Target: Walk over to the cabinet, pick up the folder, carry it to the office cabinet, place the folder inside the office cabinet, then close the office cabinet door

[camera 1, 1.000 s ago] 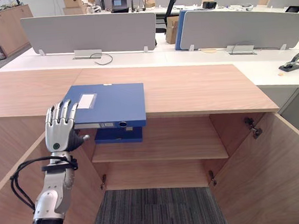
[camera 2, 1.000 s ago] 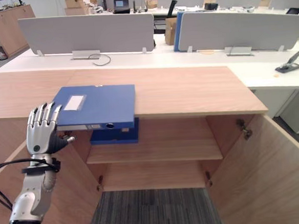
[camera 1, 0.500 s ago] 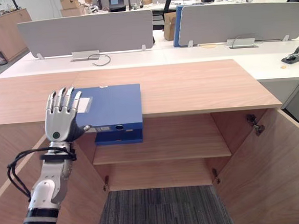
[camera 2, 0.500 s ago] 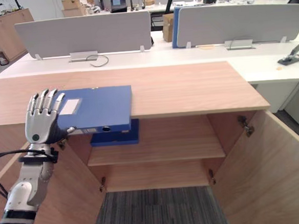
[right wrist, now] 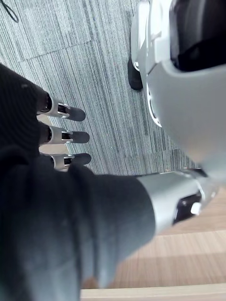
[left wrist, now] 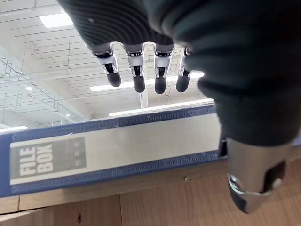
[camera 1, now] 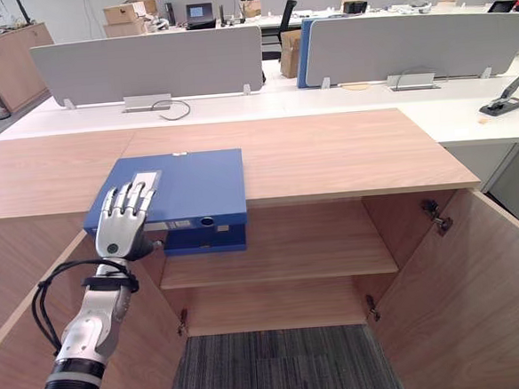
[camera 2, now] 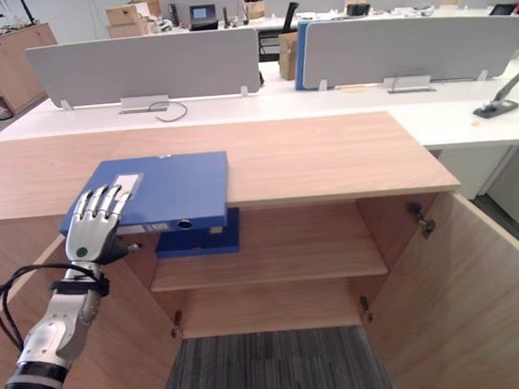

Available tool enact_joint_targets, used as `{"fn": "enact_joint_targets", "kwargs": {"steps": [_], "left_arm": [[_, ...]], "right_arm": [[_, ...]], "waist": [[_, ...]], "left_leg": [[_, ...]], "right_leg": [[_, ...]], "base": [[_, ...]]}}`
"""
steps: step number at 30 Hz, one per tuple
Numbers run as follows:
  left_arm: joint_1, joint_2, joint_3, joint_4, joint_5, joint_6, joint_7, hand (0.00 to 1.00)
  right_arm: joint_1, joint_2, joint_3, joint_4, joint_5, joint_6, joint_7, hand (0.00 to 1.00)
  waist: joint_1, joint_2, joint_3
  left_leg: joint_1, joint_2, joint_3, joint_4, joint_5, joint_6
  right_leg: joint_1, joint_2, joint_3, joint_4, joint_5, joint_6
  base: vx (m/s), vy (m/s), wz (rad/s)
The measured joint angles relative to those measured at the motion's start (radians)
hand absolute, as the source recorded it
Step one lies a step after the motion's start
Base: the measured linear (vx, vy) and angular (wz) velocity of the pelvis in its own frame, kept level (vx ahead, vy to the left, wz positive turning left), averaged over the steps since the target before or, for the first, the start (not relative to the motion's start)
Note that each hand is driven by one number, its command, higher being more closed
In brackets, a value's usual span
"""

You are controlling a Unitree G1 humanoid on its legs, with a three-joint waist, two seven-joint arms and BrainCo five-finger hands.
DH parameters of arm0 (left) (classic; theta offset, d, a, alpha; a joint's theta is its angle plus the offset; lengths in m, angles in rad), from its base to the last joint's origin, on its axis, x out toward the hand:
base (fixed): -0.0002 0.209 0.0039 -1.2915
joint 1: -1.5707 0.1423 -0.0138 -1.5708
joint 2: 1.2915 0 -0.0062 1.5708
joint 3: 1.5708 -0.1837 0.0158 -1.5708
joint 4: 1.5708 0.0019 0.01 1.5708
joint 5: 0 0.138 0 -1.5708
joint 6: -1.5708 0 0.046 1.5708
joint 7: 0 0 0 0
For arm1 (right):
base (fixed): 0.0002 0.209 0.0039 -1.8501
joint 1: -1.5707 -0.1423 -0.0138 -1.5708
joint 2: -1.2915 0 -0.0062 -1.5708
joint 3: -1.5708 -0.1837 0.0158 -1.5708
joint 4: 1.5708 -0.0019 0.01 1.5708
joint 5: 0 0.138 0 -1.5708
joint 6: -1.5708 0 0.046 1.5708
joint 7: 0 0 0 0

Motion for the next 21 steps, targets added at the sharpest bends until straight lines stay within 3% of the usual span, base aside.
{"fn": "enact_joint_targets", "kwargs": {"steps": [6,13,14,21], "left_arm": [[-0.005,0.0,-0.007,0.041,0.0,0.0,-0.003,0.0],[-0.098,0.05,-0.115,0.153,0.003,-0.007,-0.004,0.0],[-0.111,0.061,-0.125,0.166,0.008,-0.01,-0.004,1.0],[-0.241,0.119,-0.204,0.237,0.038,-0.026,-0.004,1.0]], "right_arm": [[0.0,0.0,-0.002,0.001,0.0,0.0,-0.001,0.0],[0.0,0.0,-0.002,0.001,0.0,-0.002,-0.001,0.0],[0.0,0.0,-0.001,0.001,0.0,-0.002,-0.001,0.0],[0.0,-0.001,0.0,0.003,-0.001,-0.007,-0.001,0.0]], "waist": [[-0.002,0.0,0.0],[-0.005,0.001,-0.001],[-0.006,0.002,-0.001],[-0.022,0.005,-0.005]], "left_leg": [[0.0,0.0,0.0,0.0,0.0,0.0],[0.0,0.0,0.0,0.0,0.0,0.0],[0.0,0.0,0.0,0.0,0.0,0.0],[0.001,0.001,0.004,0.0,-0.001,-0.001]], "right_leg": [[0.0,0.0,0.0,0.0,0.0,0.0],[0.0,0.0,0.0,0.0,0.0,0.0],[0.0,0.0,0.0,0.0,0.0,0.0],[0.0,0.0,0.002,0.0,0.0,0.0]], "base": [[0.0,0.0,0.0],[0.0,0.0,0.0],[0.0,0.0,0.0],[0.0,0.0,0.0]]}}
